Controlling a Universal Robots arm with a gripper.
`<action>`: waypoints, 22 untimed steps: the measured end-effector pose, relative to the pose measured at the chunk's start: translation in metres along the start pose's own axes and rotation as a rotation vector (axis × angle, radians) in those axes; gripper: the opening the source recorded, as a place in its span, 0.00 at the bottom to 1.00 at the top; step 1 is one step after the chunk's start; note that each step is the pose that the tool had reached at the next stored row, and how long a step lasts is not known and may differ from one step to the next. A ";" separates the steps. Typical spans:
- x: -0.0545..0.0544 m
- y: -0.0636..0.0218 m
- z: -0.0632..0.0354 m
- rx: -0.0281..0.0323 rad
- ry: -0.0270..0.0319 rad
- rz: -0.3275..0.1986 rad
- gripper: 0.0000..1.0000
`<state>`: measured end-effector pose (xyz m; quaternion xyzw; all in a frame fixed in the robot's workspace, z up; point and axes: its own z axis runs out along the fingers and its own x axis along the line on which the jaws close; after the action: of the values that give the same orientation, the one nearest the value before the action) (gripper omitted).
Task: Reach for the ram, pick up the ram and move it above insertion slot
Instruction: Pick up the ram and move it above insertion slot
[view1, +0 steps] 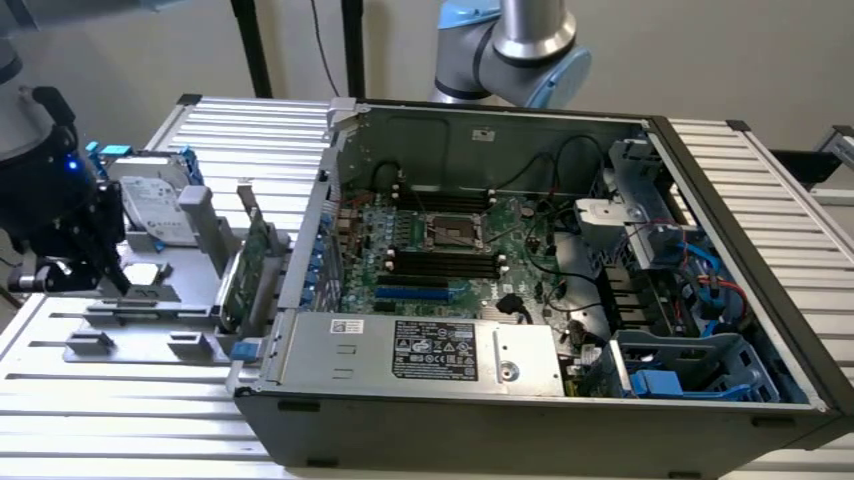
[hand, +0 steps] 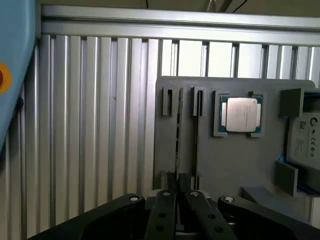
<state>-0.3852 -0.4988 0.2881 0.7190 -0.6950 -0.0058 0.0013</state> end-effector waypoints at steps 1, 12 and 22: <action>-0.001 -0.0015 -0.0050 -0.0001 0.0001 0.000 0.13; -0.015 -0.0182 -0.0537 0.0000 0.0000 0.000 0.13; -0.020 -0.0436 -0.0780 -0.0001 -0.0008 0.000 0.13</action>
<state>-0.3415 -0.4773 0.3657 0.7190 -0.6950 -0.0061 0.0010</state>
